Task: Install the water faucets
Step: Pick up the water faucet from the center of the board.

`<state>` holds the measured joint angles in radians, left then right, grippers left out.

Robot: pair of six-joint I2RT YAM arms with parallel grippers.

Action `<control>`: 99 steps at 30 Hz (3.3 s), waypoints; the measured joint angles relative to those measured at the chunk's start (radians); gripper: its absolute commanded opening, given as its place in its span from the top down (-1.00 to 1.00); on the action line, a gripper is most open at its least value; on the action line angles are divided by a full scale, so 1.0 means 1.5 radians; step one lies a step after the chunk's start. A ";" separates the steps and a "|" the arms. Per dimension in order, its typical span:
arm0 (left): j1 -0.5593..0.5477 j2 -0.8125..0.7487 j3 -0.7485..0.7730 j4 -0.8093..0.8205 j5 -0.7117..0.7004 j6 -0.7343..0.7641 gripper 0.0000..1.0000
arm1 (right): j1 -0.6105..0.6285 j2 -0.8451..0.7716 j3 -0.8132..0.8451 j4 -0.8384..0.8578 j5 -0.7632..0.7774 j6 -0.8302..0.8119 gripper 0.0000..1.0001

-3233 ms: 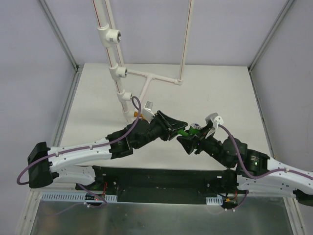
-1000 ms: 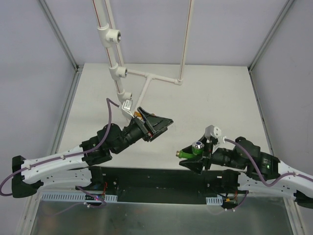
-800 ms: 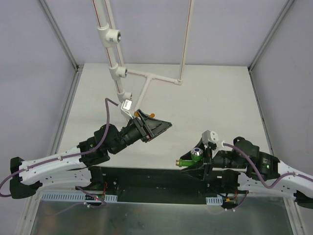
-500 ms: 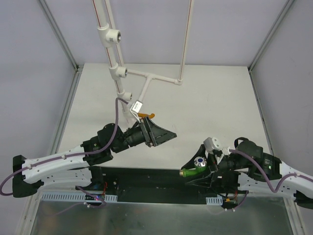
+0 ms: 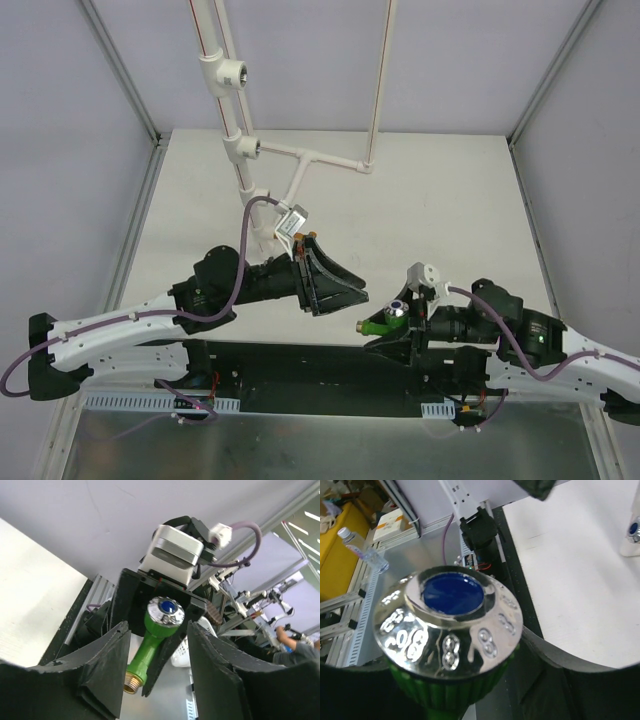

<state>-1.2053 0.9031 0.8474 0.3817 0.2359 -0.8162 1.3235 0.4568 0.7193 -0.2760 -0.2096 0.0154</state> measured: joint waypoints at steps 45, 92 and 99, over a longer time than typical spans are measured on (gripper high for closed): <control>-0.005 0.032 -0.037 0.086 -0.041 0.020 -0.02 | 0.000 -0.095 -0.080 0.219 0.171 0.069 1.00; -0.009 0.042 -0.060 0.140 -0.022 0.007 -0.25 | 0.000 -0.131 -0.101 0.290 0.376 0.173 1.00; -0.008 -0.020 -0.057 0.004 -0.025 0.322 -0.60 | 0.000 -0.118 -0.048 0.166 0.535 0.383 1.00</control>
<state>-1.2179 0.8734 0.7616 0.3878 0.1986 -0.3325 1.3231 0.2794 0.6476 -0.0269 0.5934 0.5903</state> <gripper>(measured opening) 0.743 0.566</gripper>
